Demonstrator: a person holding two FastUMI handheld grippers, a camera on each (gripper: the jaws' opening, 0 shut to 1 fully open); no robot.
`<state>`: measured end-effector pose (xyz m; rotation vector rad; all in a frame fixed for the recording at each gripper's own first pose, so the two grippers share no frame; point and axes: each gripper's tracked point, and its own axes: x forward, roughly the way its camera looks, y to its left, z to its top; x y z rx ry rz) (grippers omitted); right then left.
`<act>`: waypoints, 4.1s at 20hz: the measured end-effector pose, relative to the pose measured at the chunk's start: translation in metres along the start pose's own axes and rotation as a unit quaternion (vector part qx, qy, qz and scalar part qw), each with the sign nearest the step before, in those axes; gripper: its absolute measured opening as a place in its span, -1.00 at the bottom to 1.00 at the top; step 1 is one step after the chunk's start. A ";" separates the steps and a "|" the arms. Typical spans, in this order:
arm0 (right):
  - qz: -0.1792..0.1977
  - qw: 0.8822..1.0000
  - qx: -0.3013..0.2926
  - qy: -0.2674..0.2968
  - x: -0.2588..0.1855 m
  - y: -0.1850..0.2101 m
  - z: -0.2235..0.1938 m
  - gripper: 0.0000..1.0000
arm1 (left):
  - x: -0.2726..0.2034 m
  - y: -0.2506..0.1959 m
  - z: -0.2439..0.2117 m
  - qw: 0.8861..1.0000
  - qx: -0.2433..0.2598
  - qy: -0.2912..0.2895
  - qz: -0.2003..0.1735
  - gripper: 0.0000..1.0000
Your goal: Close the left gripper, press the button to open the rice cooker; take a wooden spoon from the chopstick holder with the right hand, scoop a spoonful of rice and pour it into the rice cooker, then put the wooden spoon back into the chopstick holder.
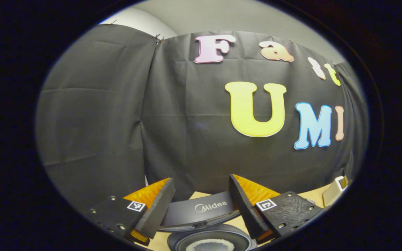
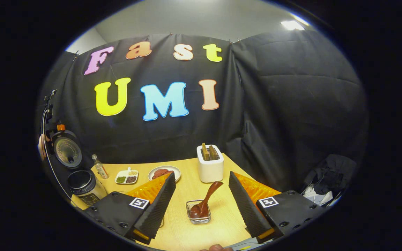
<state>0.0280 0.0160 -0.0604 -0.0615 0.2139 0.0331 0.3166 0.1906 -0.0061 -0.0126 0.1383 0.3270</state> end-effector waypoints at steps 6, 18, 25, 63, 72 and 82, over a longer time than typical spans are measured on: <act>0.055 0.998 0.006 0.024 0.023 0.023 -0.019 0.96 | -0.057 -0.025 -0.032 1.000 -0.005 0.024 0.000 0.97; 0.119 0.992 0.011 0.049 0.059 0.011 -0.033 0.96 | -0.135 -0.065 -0.169 0.987 -0.027 0.157 0.021 0.98; 0.108 0.991 0.023 0.075 0.056 -0.017 -0.052 0.96 | -0.151 -0.072 -0.227 0.976 -0.005 0.217 0.039 0.97; 0.144 0.986 -0.014 -0.086 0.059 -0.134 0.102 0.96 | -0.394 -0.163 0.045 0.998 -0.006 -0.049 -0.039 0.92; 0.098 0.992 0.022 -0.072 0.027 -0.121 0.087 0.96 | -0.404 -0.159 0.039 0.996 -0.022 -0.059 -0.071 0.92; 0.087 0.994 0.023 -0.061 -0.001 -0.064 0.073 0.84 | -0.382 -0.125 0.038 0.994 -0.009 -0.084 -0.071 0.92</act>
